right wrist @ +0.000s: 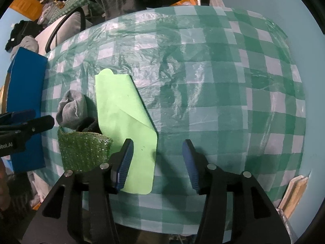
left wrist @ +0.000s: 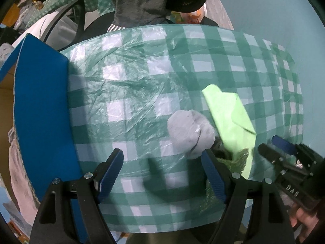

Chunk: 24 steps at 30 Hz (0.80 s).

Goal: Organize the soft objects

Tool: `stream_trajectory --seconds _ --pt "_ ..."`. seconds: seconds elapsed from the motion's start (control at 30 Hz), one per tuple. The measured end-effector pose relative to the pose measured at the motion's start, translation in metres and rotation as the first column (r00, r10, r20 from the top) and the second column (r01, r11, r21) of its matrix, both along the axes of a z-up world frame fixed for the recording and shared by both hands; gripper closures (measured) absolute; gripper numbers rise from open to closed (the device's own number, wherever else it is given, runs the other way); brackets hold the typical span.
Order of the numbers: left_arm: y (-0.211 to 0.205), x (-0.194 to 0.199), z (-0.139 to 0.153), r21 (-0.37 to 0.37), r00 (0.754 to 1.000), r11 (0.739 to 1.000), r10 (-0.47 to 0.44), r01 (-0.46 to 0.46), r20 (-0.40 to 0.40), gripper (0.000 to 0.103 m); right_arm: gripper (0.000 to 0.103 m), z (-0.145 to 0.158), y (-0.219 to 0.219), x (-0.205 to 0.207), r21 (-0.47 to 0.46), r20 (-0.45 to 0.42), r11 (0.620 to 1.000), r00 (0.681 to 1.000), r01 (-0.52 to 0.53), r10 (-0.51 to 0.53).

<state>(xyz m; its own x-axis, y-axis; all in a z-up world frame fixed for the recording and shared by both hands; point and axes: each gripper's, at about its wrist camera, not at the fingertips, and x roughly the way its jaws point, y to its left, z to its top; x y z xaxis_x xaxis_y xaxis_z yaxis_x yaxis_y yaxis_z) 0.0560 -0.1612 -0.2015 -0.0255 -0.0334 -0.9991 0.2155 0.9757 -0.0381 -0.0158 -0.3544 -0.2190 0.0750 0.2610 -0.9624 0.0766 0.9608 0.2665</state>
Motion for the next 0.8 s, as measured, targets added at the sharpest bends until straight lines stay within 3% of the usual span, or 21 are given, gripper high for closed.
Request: stream_trajectory --seconds 0.17,0.8 --pt "-0.010 0.008 -0.005 -0.027 1.000 0.999 0.017 -0.018 -0.017 0.022 0.052 0.000 0.004 0.006 0.007 0.000 1.000 1.000 -0.003 0.003" --pt "-0.026 0.014 -0.039 -0.002 0.998 1.000 -0.015 0.015 -0.061 0.023 0.047 -0.007 0.019 0.018 0.022 -0.016 1.000 1.000 -0.019 0.019"
